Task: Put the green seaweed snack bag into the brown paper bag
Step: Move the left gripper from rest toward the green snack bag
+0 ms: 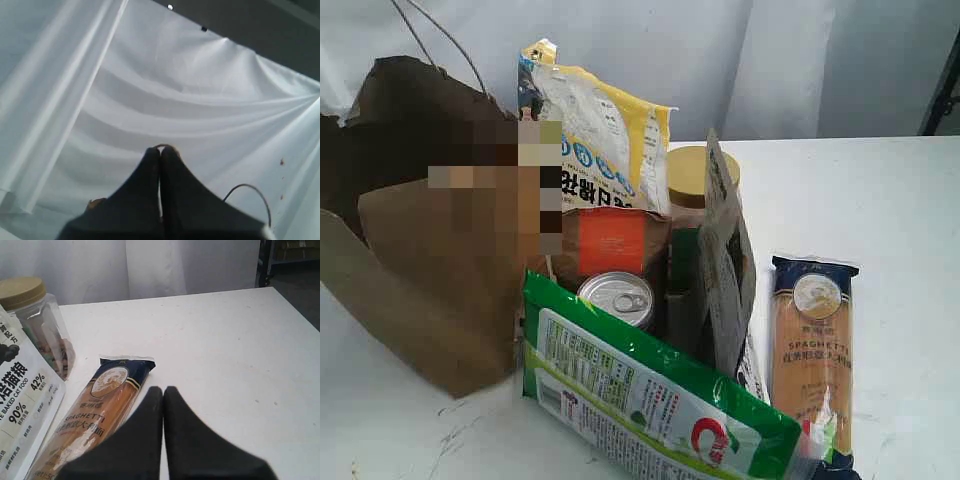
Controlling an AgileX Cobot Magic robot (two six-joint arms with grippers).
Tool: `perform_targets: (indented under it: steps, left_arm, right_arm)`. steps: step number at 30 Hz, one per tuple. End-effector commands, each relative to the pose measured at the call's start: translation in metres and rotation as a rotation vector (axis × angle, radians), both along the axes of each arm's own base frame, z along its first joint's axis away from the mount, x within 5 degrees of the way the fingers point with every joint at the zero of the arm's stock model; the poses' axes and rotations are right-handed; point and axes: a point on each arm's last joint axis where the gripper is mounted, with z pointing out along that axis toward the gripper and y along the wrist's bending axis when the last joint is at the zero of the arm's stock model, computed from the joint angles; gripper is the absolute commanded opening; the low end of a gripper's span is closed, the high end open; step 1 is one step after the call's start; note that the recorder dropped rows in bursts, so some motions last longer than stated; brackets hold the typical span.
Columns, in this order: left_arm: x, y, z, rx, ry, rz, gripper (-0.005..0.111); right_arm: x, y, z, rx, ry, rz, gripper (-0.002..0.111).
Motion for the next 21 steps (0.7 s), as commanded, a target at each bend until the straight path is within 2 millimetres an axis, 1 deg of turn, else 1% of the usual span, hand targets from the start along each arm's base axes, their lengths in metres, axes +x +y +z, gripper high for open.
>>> perform_targets:
  steps: [1, 3, 6, 7, 8, 9, 11, 14, 17, 19, 20, 21]
  left_arm:
    - [0.001, -0.001, -0.003, -0.038, 0.012, -0.031, 0.000]
    - [0.001, -0.001, -0.004, -0.041, 0.031, -0.034, 0.000]
    - [0.002, -0.002, -0.005, -0.150, 0.029, -0.096, 0.000]
    - [0.004, -0.005, -0.008, -0.147, 0.071, -0.121, 0.000]
    - [0.003, -0.007, -0.004, -0.102, 0.100, -0.136, 0.000]
    - [0.002, -0.011, 0.003, -0.023, 0.124, -0.147, 0.000]
    - [0.000, -0.018, 0.021, 0.152, 0.116, -0.172, 0.000]
    - [0.008, -0.034, 0.046, 0.357, 0.120, -0.295, 0.000]
    - [0.028, -0.051, 0.062, 0.582, 0.188, -0.434, 0.000]
    - [0.057, -0.065, 0.071, 0.816, 0.292, -0.584, 0.001]
    - [0.068, -0.068, 0.073, 0.880, 0.333, -0.625, 0.002]
    - [0.076, -0.069, 0.076, 0.906, 0.366, -0.656, 0.002]
  right_arm:
    - [0.000, 0.000, 0.000, -0.001, -0.008, -0.005, 0.000]
    - [0.000, 0.000, 0.000, -0.001, -0.008, -0.005, 0.000]
    - [0.000, 0.000, 0.000, -0.001, -0.008, -0.005, 0.000]
    - [0.000, 0.000, 0.000, -0.001, -0.008, -0.005, 0.000]
    - [0.000, 0.000, 0.000, -0.001, -0.008, -0.005, 0.000]
    - [0.000, 0.000, 0.000, -0.001, -0.008, -0.005, 0.000]
    - [0.000, 0.000, 0.000, -0.001, -0.008, -0.005, 0.000]
    - [0.000, 0.000, 0.000, -0.001, -0.008, -0.005, 0.000]
    - [0.000, 0.000, 0.000, -0.001, -0.008, -0.005, 0.000]
    - [0.000, 0.000, 0.000, -0.001, -0.008, -0.005, 0.000]
    - [0.000, 0.000, 0.000, -0.001, -0.008, -0.005, 0.000]
    - [0.000, 0.000, 0.000, -0.001, -0.008, -0.005, 0.000]
